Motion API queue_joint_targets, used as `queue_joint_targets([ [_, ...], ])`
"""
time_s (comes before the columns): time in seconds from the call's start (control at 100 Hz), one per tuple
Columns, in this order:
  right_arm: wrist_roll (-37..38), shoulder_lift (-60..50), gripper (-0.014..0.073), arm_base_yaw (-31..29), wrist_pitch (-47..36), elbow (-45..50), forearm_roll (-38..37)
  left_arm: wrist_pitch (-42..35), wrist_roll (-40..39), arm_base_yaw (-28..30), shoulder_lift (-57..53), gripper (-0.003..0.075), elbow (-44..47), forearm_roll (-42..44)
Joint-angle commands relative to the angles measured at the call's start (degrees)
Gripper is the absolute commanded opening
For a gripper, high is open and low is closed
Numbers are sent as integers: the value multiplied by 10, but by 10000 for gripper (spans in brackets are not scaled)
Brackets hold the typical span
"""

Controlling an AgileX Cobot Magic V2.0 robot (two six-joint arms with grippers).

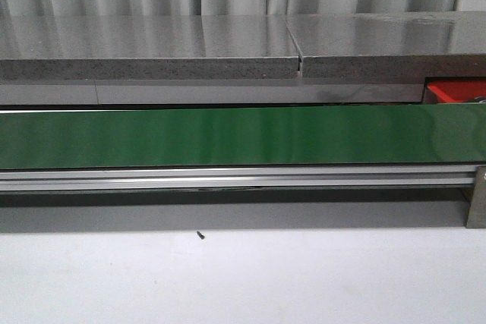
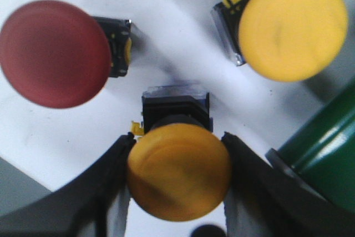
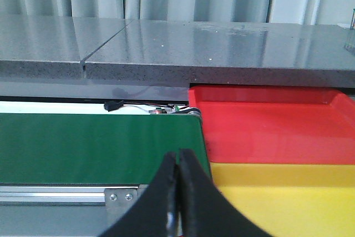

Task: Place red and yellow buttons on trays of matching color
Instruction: 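Lower the left gripper onto a yellow button and grasp it, then move the yellow button onto the green belt and open the left gripper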

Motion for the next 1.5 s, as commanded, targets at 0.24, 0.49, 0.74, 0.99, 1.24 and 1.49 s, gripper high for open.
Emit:
queue_joint_targets([
  [0.24,0,-10,-114,-2,-42,0,1,41,16,-22,-130,243,-33,-1],
  [0.49,0,-10,-114,-2,-42,0,1,78,16,-86,-126,243,-115,-1],
  [0.74,0,-10,-114,-2,-42,0,1,112,20,-145,-71,243,-176,-1],
  [0.99,0,-10,-114,-2,-42,0,1,118,48,-167,-28,246,-189,-1],
  [1.24,0,-10,-114,-2,-42,0,1,117,54,-167,-23,501,-189,-16],
  [1.49,0,-10,-114,-2,-42,0,1,117,54,-167,-29,512,-192,-29],
])
